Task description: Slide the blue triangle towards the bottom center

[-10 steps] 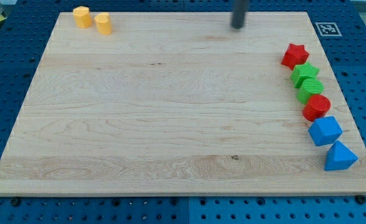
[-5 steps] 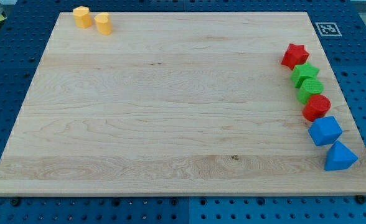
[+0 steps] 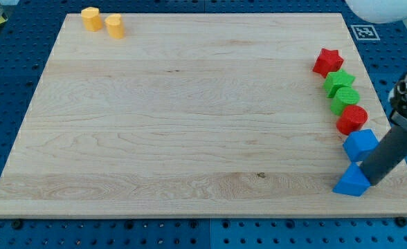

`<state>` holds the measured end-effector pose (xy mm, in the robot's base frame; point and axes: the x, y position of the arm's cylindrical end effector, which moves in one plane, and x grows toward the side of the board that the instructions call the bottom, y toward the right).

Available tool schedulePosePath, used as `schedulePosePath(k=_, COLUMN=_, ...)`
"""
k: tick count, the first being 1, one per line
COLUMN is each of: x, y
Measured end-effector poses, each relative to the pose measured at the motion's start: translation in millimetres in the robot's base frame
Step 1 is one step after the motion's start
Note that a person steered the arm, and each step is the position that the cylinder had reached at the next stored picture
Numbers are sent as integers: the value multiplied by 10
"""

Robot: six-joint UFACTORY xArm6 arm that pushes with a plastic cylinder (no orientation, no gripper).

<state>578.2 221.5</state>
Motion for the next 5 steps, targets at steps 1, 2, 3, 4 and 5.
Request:
schedulePosePath(k=1, x=44, y=-92)
schedulePosePath(k=2, x=200, y=-88)
schedulePosePath(k=3, x=239, y=-88)
schedulePosePath(k=4, x=239, y=-108)
schedulePosePath(k=5, x=239, y=-149)
